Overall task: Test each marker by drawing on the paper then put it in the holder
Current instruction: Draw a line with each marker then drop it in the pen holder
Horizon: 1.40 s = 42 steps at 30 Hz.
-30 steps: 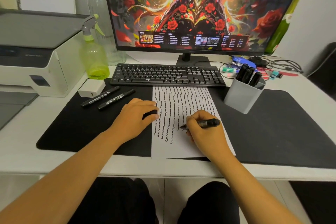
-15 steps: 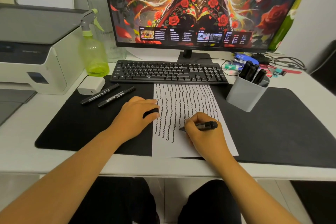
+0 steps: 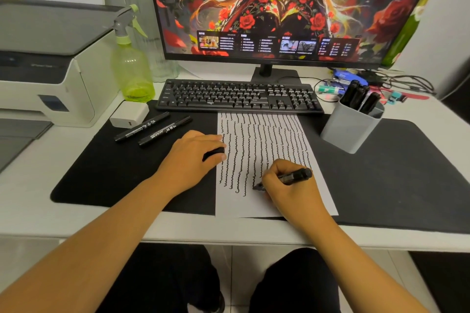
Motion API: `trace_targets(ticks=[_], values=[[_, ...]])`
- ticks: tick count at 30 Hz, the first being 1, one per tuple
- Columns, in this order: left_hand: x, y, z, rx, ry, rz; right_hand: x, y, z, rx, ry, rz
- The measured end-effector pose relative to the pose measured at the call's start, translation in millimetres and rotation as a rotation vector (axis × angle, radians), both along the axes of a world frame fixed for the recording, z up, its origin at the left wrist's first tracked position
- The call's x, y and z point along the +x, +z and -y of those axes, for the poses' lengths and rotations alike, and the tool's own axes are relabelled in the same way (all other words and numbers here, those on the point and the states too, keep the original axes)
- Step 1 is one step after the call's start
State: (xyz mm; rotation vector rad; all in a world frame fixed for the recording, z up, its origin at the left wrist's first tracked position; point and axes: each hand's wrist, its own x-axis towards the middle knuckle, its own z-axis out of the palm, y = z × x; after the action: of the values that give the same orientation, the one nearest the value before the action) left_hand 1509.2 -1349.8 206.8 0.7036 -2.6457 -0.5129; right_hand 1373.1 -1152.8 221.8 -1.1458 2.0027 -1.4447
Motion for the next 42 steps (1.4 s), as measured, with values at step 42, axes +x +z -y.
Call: trace_targets(ticks=[42], values=[[15.8, 51.8, -62.0, -0.162, -0.447, -0.143, 15.0, 29.9, -13.6, -0.297, 0.035, 0.147]])
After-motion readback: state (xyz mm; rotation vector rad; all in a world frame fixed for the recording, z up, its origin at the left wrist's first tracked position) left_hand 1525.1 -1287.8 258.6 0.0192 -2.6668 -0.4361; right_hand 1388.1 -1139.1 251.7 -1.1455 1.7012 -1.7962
